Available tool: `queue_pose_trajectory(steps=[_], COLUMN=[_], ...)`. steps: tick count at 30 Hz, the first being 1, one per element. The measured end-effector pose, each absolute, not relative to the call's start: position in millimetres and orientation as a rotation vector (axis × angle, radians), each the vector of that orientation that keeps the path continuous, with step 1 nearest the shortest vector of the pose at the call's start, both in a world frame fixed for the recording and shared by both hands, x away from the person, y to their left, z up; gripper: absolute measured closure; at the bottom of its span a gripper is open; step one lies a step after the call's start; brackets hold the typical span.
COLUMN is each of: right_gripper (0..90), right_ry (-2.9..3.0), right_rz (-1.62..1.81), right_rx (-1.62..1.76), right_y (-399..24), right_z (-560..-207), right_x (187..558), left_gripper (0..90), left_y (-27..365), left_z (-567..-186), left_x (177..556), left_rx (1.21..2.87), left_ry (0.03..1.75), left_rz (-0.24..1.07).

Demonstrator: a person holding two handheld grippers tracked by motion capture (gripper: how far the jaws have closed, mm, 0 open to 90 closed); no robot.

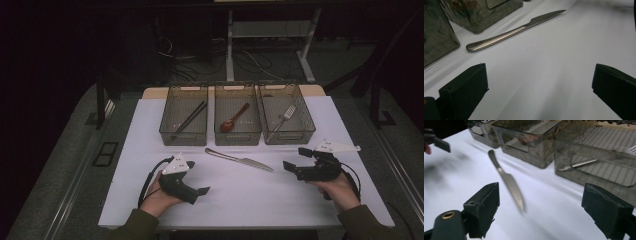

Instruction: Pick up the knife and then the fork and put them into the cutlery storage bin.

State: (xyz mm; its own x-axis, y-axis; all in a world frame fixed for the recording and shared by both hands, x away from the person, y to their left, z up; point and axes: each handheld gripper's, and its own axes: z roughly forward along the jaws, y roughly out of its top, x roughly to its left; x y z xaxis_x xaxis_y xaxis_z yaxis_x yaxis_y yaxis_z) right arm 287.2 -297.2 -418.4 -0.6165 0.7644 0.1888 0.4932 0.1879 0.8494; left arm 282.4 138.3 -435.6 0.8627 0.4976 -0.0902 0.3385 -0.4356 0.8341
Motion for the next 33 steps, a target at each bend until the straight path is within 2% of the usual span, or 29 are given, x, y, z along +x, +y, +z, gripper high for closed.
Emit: queue_pose_trajectory(steps=[7,14,16,20,24,27,33], right_gripper=[14.1,14.1,14.1,14.1,14.1,14.1,14.1], right_ry=[2.202,2.220,2.228,2.237,2.237,2.242,2.241], right_rz=[1.415,1.426,1.417,1.416,1.423,1.424,1.431], right_rx=[1.173,1.156,1.168,1.168,1.168,1.164,1.161], right_y=[-298.8,-298.5,-298.0,-298.9,-299.4,-299.5,-300.5], right_z=[-434.1,-441.3,-441.8,-442.9,-442.6,-442.9,-442.6], right_x=[267.7,260.5,260.4,261.8,262.0,262.2,262.1], left_gripper=[3.1,17.0,26.4,58.0,78.6,88.4,88.6], left_y=[133.6,119.4,113.1,94.2,81.7,74.3,66.7], left_z=[-430.2,-424.4,-424.1,-426.1,-428.8,-436.4,-447.5], left_x=[290.5,305.9,311.9,330.6,350.8,364.1,379.1], left_rx=[2.066,2.070,2.078,2.124,2.151,2.168,2.205], left_ry=[0.601,0.609,0.609,0.622,0.639,0.682,0.704], left_rz=[0.223,0.255,0.256,0.295,0.298,0.303,0.315])
